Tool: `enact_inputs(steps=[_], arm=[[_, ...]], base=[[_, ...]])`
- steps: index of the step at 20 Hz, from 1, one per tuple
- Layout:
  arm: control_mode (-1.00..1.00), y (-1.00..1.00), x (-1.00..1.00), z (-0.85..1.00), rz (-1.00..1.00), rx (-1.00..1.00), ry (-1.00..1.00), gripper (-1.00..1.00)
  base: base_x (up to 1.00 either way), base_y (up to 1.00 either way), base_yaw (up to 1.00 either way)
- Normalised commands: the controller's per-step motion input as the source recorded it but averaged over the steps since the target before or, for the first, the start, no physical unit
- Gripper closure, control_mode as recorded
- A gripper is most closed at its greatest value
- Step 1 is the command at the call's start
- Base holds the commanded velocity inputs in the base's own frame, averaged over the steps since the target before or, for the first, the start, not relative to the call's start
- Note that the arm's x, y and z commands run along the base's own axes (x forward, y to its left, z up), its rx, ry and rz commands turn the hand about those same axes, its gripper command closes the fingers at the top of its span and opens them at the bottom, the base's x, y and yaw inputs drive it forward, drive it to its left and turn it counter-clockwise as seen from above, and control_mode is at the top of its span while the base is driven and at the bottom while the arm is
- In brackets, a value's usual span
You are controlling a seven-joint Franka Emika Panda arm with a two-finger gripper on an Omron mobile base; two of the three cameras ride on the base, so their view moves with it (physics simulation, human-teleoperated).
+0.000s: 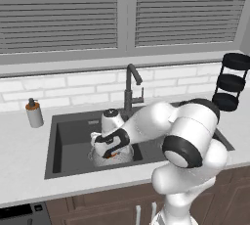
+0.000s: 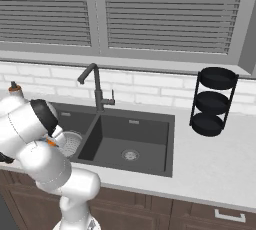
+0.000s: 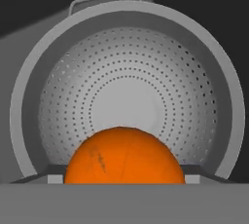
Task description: Put the colander in the sink, put the orange in the colander, and turn on the sink faucet and pour water over the colander.
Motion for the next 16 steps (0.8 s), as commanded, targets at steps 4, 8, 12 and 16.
enact_inputs(steps=[4,8,12,16], arm=[[-1.0,0.0,0.37,-0.11,-0.05,-0.05,0.0,1.0],[-1.0,0.0,0.4,-0.12,0.0,0.0,0.02,1.0],[-1.0,-0.01,0.24,-0.47,0.0,-0.03,-0.01,1.0],[-1.0,0.0,0.31,-0.49,0.0,-0.02,0.0,1.0]], base=[[0.0,0.0,0.0],[0.0,0.0,0.0],[0.0,0.0,0.0],[0.0,0.0,0.0]])
